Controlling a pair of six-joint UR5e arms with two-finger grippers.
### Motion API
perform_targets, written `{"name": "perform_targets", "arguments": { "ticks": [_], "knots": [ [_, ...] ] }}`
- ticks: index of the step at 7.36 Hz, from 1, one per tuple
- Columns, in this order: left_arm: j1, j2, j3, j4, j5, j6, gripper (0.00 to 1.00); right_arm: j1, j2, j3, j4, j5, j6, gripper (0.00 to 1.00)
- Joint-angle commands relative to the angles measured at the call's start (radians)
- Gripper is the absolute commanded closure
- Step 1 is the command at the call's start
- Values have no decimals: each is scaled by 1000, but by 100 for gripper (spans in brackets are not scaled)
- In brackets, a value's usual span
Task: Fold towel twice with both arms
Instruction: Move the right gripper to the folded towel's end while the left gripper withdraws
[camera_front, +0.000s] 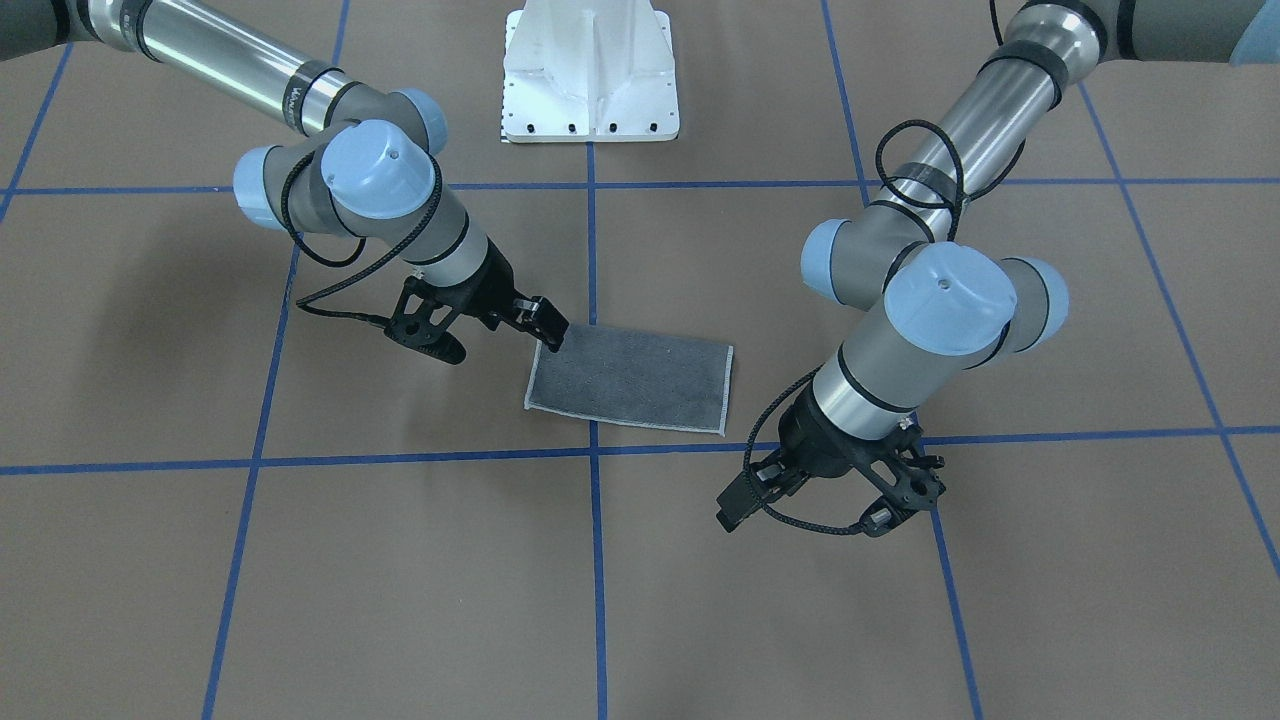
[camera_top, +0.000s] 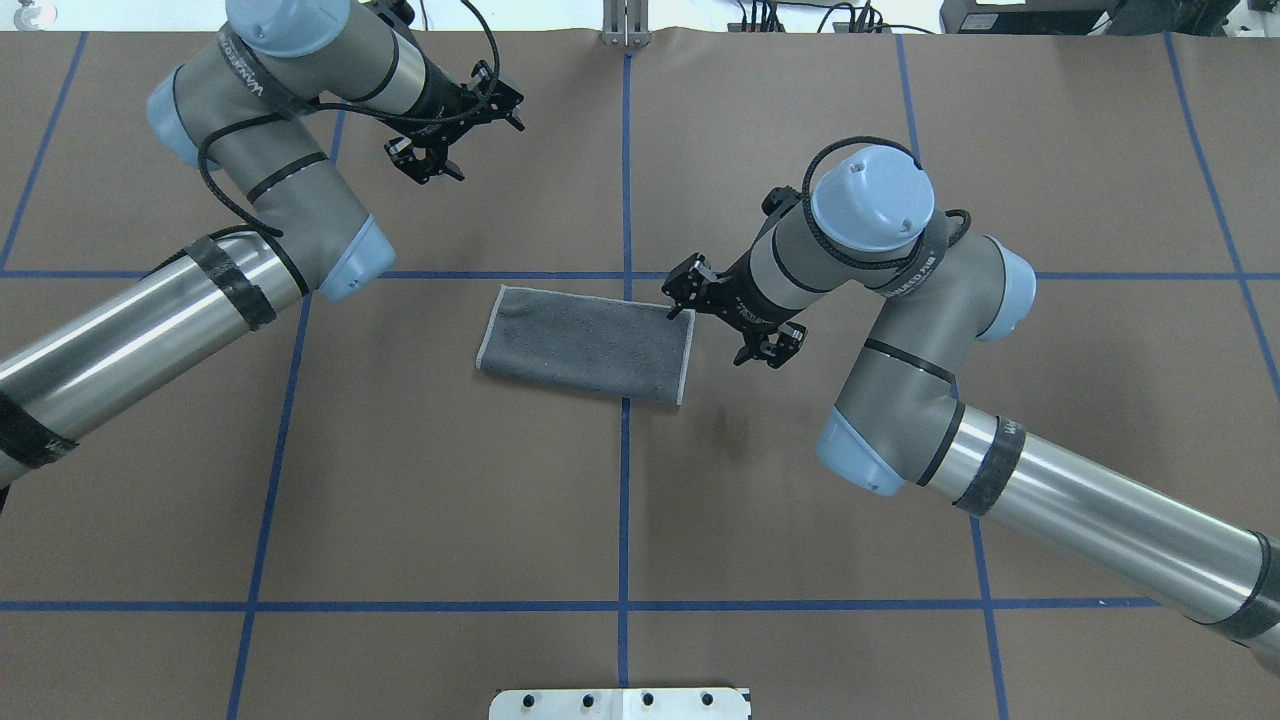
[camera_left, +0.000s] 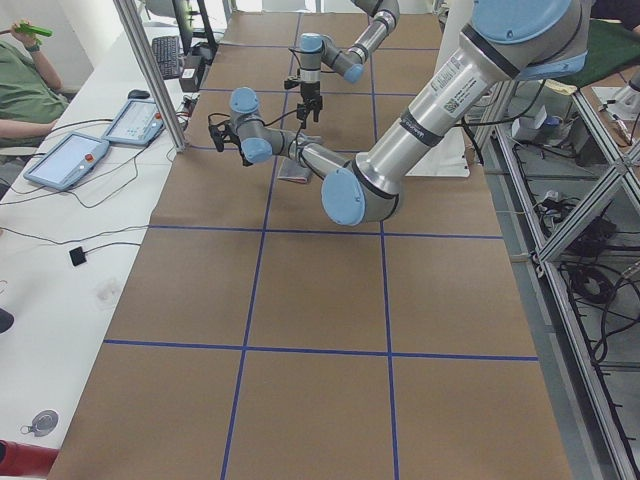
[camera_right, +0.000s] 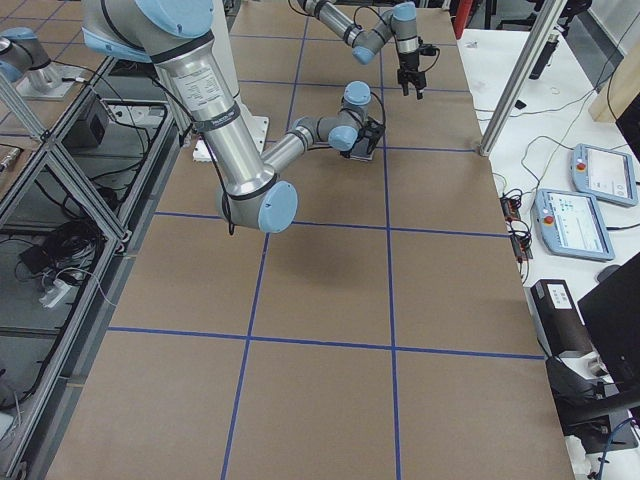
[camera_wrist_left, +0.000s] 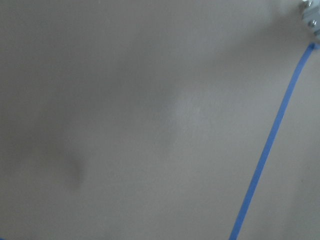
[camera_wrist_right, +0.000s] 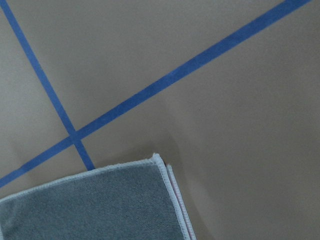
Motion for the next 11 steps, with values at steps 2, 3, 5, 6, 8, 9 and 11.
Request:
{"name": "perform_targets", "arguments": {
  "ticks": [2, 3, 5, 6, 8, 9, 11],
  "knots": [
    [-1, 0, 4, 0, 0, 9, 0, -61, 7, -18, -11, -56, -2, 1],
    [-1, 0, 4, 0, 0, 10, 0, -64, 7, -18, -9, -58, -2, 3],
    [1, 0, 6, 0, 0, 10, 0, -62, 8, -18, -11, -60, -2, 41],
    [3, 0, 9, 0, 1, 10, 0, -62, 8, -18, -9, -61, -4, 58],
    [3, 0, 15, 0, 3, 10, 0, -62, 10, -18, -9, -63, -5, 60],
    [4, 0, 16, 0, 3, 10, 0, -62, 10, -18, -9, -63, -5, 59],
    [4, 0, 19, 0, 3, 10, 0, -62, 8, -20, -9, -64, -5, 64]
  ]
}}
